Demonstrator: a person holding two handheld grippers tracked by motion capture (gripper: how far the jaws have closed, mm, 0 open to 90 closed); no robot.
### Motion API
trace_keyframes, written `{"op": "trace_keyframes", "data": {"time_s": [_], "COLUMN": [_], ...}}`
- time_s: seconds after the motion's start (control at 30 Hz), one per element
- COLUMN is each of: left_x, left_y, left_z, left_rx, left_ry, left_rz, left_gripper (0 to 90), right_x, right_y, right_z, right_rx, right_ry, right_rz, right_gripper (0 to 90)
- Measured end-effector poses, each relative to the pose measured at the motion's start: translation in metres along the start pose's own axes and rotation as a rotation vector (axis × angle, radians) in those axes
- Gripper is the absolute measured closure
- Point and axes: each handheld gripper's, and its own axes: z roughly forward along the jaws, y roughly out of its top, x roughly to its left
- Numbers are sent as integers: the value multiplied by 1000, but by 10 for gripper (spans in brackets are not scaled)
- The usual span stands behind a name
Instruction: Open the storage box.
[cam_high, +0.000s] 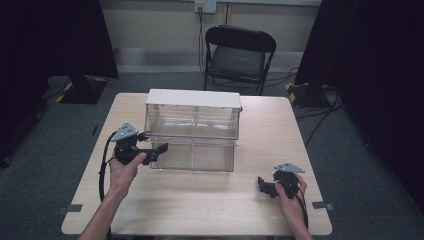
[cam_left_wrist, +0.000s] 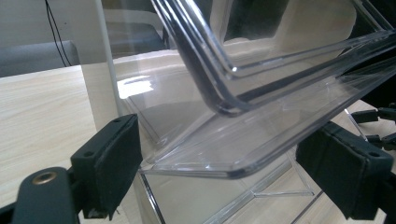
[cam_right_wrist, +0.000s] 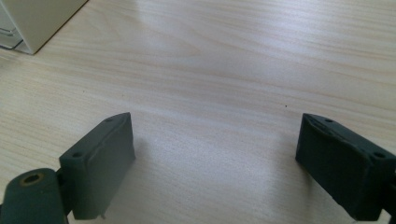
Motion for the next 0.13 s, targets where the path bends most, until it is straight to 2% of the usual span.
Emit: {"op": "trace_keyframes", "data": {"time_s": [0.13], "left_x": [0], "left_y": [0], "left_z": [0], "left_rx": [1], "left_ry": [-2], "left_rz": [0], "left_gripper": [139], "right_x": [0], "right_y": [0], "right_z": [0], "right_rx": [0], "right_ry": [1], "right_rz": [0], "right_gripper": [108]}}
